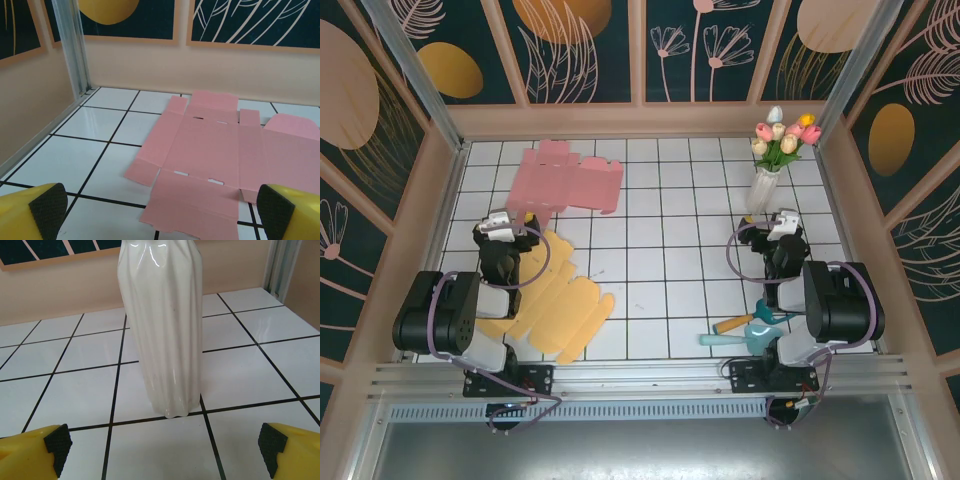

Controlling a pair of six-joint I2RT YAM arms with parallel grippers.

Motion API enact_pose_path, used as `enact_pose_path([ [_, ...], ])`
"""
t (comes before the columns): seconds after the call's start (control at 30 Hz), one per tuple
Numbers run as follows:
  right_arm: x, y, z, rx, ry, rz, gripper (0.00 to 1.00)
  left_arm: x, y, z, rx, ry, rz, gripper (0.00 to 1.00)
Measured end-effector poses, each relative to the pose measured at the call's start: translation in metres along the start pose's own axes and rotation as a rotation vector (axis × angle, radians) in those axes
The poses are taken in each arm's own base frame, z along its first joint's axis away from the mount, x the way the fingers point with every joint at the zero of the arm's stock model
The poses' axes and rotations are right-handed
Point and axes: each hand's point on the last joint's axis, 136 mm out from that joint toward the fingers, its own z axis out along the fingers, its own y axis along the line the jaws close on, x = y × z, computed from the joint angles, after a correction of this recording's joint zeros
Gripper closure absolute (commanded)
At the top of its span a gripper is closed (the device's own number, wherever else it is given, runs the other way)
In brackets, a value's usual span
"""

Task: Fold the paper box

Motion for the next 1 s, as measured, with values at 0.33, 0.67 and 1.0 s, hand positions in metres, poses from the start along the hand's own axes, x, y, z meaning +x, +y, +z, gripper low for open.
enact_pose_path([
  [0.33,-0.0001,0.0001,0.0000,0.000,0.000,0.000,0.01,0.0005,0.0000,0.0000,0.000,0.002,0.000,0.01],
  [0.67,0.0000,-0.0003,0.0000,0.000,0.000,0.000,0.01,0.0035,0.0000,0.0012,0.006,0.018,0.002,0.01],
  [1.0,-0.0003,-0.0013,0.0000,0.001,0.000,0.001,0.01,0.0016,-0.0004,0.0024,0.009,0.013,0.001,0.01],
])
